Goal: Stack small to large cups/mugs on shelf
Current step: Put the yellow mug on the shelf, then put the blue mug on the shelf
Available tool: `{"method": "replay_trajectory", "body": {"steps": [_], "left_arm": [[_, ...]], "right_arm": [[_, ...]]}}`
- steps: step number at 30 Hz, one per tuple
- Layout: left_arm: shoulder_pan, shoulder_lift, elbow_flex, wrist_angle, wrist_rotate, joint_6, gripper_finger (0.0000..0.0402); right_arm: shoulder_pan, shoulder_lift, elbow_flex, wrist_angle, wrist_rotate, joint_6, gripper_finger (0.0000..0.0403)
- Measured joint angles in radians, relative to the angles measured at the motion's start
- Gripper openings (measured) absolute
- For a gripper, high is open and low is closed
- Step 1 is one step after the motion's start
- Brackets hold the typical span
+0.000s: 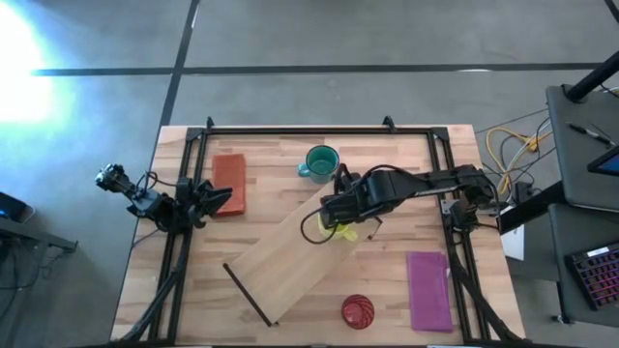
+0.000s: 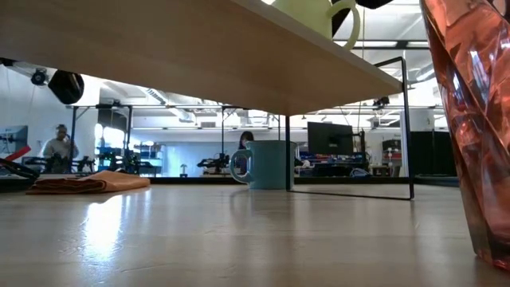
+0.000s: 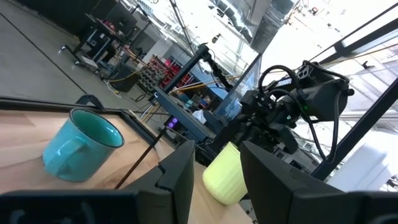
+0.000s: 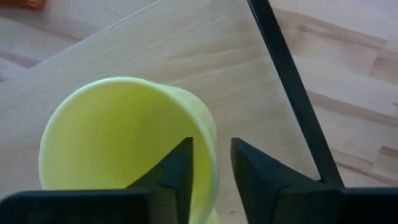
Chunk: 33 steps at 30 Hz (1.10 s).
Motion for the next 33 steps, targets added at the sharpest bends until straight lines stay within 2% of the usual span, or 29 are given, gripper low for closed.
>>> {"method": "replay_trajectory", "body": {"steps": [6, 13, 16, 20, 25, 30, 33], "left_arm": [[0.0, 0.0, 0.0, -0.002, -0.001, 0.0, 0.0117], [0.0, -0.001, 0.0, -0.002, -0.006, 0.027, 0.0117], [0.0, -0.002, 0.0, 0.002, -0.006, 0.075, 0.0117], [0.0, -0.001, 0.0, 0.01, -0.006, 0.038, 0.0117], [0.0, -0.001, 0.0, 0.01, -0.006, 0.007, 0.0117], [0.0, -0.001, 0.0, 0.009, -0.002, -0.001, 0.0117], [0.0, -0.001, 0.0, 0.008, 0.002, -0.027, 0.0117]], "right_arm": [[-0.007, -0.019, 0.024, -0.004, 0.002, -0.025, 0.0141], [-0.002, -0.077, 0.097, -0.052, -0.002, -0.037, 0.0166], [0.015, -0.121, 0.071, -0.057, -0.081, -0.032, 0.0168], [0.095, -0.157, 0.007, -0.057, -0.13, 0.047, 0.0168], [0.157, -0.165, -0.046, -0.057, -0.031, 0.179, 0.0165], [0.018, -0.177, -0.053, -0.056, 0.07, 0.038, 0.0165], [-0.117, -0.215, -0.038, -0.054, 0.076, -0.107, 0.0166]]}}
